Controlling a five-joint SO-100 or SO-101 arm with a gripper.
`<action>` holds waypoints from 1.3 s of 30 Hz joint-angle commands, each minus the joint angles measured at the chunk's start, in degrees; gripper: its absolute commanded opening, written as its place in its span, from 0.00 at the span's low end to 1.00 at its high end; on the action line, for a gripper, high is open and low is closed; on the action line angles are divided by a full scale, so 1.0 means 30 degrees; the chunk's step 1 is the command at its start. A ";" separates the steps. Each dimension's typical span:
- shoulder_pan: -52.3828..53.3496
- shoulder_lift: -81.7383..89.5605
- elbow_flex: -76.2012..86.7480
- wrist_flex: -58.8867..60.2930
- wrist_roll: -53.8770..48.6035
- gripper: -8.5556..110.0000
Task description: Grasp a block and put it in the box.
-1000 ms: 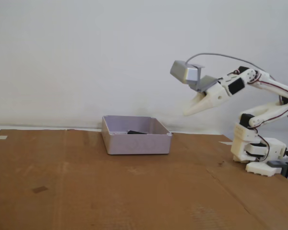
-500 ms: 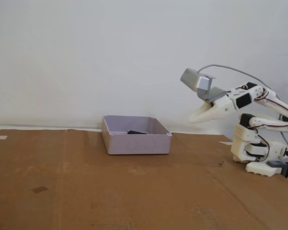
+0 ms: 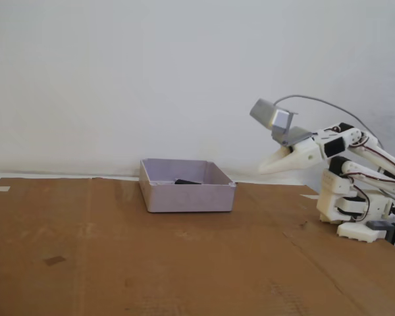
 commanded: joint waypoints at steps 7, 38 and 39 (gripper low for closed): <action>-0.0498 0.0791 0.1465 -0.0791 0.0146 0.07; -0.0469 0.0762 0.3516 0.4277 0.0703 0.07; -0.0469 0.0762 0.3516 0.4629 0.0703 0.07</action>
